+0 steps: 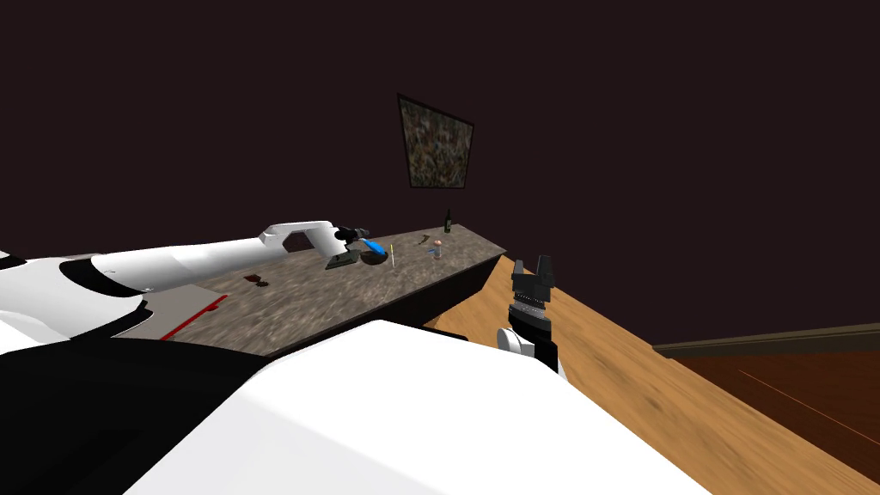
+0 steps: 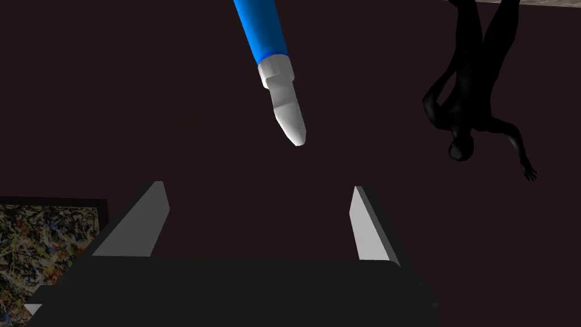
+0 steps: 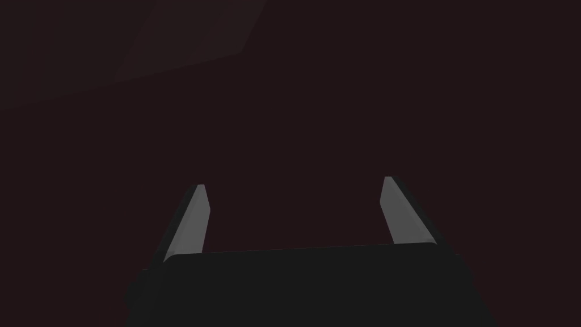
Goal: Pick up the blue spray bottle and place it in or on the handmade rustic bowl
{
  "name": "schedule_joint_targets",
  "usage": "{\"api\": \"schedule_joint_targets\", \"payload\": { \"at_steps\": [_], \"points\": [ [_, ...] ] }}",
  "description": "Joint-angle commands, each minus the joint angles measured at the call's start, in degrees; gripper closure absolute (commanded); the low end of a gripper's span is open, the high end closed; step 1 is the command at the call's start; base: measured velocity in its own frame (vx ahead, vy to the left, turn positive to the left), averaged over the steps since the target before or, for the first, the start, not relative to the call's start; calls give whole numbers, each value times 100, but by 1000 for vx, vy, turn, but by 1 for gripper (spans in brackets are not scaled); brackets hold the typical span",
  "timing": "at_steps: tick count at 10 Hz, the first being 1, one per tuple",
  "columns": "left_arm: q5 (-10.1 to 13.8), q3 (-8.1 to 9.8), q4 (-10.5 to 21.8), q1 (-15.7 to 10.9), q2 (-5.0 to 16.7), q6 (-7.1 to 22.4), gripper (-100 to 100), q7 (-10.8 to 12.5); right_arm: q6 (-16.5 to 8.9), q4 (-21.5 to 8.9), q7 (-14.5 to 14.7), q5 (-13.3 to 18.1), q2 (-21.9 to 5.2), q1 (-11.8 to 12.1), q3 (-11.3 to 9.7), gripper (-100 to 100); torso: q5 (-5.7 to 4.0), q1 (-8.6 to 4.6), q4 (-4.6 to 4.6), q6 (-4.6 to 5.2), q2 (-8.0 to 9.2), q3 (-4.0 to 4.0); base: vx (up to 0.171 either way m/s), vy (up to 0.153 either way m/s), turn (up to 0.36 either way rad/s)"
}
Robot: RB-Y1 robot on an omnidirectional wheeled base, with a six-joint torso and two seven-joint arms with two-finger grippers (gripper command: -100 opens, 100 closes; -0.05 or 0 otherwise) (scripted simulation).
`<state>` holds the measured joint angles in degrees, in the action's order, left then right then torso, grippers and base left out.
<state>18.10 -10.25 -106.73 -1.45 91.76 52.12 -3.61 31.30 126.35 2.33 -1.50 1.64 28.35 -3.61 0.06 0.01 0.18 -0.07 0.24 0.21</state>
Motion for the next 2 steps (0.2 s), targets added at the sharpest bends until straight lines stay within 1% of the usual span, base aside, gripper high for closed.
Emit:
{"api": "schedule_joint_targets", "payload": {
  "at_steps": [1,2],
  "points": [
    [0,0,0,0,0,0,0,0,0,0,0,0,0,0,0,0,0,0,0,0,0,0,0,0,0],
    [0,0,0,0,0,0,0,0,0,0,0,0,0,0,0,0,0,0,0,0,0,0,0,0,0]
  ]
}}
